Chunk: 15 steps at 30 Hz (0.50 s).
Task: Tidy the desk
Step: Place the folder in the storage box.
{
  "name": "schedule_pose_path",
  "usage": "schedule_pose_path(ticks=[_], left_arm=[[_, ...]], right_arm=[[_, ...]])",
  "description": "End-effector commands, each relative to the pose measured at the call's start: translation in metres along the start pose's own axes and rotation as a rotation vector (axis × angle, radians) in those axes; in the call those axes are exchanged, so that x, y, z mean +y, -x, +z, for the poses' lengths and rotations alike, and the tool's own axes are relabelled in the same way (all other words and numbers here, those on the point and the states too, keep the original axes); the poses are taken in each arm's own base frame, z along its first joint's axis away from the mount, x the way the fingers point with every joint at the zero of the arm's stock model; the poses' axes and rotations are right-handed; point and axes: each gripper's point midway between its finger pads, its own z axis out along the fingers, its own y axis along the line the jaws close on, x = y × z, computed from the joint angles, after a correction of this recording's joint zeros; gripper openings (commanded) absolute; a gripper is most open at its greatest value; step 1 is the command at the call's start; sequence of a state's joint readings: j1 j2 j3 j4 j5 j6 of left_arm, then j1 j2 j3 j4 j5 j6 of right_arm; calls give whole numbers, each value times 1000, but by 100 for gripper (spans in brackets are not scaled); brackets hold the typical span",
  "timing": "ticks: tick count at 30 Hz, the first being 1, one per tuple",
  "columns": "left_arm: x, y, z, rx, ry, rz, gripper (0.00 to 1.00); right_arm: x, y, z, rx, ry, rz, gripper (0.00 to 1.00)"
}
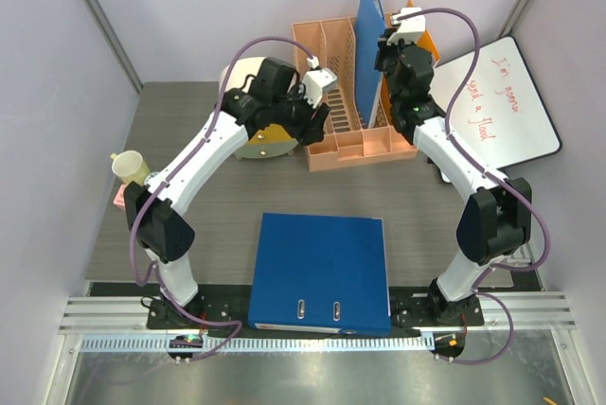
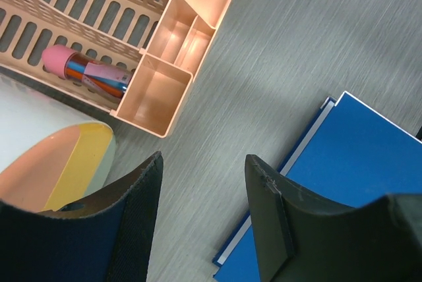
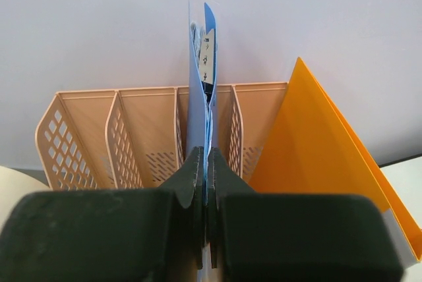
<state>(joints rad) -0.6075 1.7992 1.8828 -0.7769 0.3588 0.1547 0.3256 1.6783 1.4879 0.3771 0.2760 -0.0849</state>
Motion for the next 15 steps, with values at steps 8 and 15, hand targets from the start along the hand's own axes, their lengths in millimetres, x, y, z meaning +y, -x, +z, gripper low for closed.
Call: schedule_pose_path(ticks=[8, 15], left_arm=[[4, 27, -24, -91, 53, 46, 54], [6, 29, -31, -113, 80, 64, 54]], right_arm=[[-15, 9, -2, -94, -94, 30, 1], [-35, -35, -37, 19, -173, 47, 1]])
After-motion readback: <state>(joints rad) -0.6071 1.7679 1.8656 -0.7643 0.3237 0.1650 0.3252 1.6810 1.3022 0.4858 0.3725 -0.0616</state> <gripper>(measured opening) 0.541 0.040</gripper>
